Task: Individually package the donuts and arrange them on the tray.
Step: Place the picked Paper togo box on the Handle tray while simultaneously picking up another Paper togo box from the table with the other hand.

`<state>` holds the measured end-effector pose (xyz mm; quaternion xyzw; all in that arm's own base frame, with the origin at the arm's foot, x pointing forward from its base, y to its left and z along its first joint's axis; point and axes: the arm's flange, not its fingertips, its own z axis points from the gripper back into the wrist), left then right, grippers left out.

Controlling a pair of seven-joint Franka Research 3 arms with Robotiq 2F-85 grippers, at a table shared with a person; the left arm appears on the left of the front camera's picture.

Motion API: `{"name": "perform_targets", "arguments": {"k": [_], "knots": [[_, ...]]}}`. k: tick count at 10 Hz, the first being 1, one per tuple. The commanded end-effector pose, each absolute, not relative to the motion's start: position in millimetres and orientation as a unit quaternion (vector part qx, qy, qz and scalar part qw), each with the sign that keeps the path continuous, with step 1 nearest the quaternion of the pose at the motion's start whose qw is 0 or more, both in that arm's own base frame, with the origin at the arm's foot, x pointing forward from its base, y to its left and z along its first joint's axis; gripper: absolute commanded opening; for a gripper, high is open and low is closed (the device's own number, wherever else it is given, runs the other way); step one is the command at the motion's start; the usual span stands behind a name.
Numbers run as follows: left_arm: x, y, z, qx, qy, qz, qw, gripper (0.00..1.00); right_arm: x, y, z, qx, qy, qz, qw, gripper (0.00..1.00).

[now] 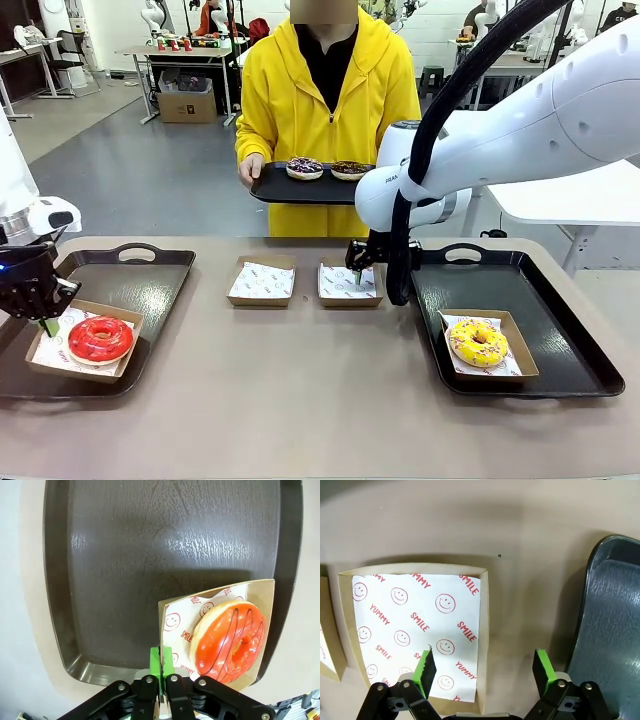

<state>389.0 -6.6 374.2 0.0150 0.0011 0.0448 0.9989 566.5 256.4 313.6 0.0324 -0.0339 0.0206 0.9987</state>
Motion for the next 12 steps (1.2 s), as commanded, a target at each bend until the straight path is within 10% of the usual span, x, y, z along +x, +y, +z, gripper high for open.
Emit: {"name": "perform_targets", "arguments": {"k": [1,2,3,4,5,6,7,12], "knots": [[396.2,-3.7,368.0,0.0,0.001,0.033,0.999,0.01,568.8,257.5,310.0,0.041,-0.034,0.013,0.998,1.0],[397.8,-3.8,365.6,-0.002,0.004,0.029,1.0,0.01,568.6,257.1,309.5,0.041,-0.031,0.015,0.999,1.0],[398.9,-3.7,364.5,-0.003,0.008,0.029,1.0,0.56,568.7,256.7,309.0,0.042,-0.031,0.017,0.998,0.42],[399.0,-3.8,364.9,-0.005,0.009,0.028,1.0,0.56,568.7,256.4,309.4,0.043,-0.029,0.019,0.998,0.41],[398.6,-3.3,364.9,-0.007,0.009,0.027,1.0,1.0,568.2,256.8,309.2,0.044,-0.029,0.019,0.998,0.0],[398.7,-2.8,365.0,-0.008,0.009,0.026,1.0,0.59,568.4,257.3,309.1,0.045,-0.03,0.017,0.998,0.36],[398.5,-2.6,364.8,-0.011,0.01,0.025,1.0,1.0,568.4,257.8,308.7,0.045,-0.03,0.015,0.998,0.0],[397.7,-2.6,364.9,-0.022,0.015,0.021,0.999,1.0,568.3,258.6,309.7,0.042,-0.032,0.009,0.999,0.0]]}}
